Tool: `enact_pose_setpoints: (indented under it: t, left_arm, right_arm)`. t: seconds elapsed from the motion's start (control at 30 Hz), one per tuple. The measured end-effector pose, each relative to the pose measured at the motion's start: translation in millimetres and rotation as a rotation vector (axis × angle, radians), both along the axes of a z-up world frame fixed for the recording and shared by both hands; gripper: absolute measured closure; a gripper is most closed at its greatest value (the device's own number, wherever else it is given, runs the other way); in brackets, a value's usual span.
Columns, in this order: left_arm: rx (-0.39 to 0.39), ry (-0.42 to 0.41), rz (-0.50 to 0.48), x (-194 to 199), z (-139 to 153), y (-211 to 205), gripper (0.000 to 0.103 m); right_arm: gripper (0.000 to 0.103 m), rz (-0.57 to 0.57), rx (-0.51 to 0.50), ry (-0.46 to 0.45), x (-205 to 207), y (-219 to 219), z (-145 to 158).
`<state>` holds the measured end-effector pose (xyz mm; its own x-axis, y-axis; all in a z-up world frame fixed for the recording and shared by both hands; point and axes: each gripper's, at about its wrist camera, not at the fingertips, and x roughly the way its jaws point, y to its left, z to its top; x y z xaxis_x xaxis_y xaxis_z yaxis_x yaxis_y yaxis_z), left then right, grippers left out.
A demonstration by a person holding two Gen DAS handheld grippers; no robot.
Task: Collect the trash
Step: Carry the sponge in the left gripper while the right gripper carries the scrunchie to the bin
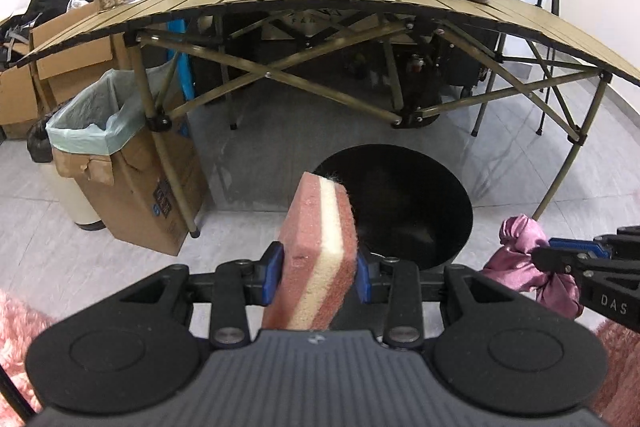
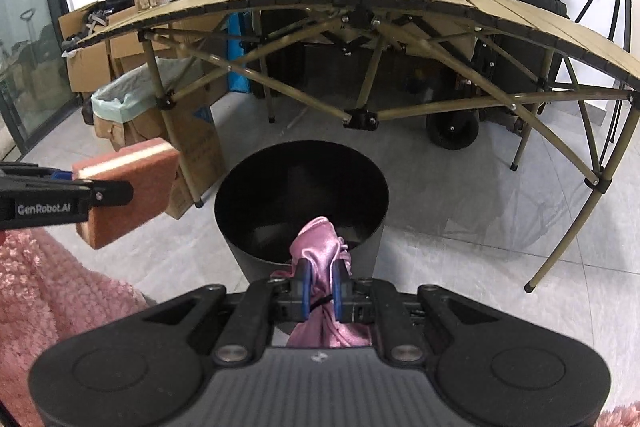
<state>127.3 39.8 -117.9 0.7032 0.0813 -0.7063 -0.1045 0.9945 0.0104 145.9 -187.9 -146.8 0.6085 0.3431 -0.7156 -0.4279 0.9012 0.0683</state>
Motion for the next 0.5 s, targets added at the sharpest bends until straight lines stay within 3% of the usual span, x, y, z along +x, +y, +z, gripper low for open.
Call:
enact_pose_setpoints:
  t: [0.5]
  left_arm:
    - [-0.006,0.024,0.055,19.4,-8.6,14.0,0.067]
  right_arm:
    - [0.093,0.009,-0.006,0.014,34.1,16.9,-8.6]
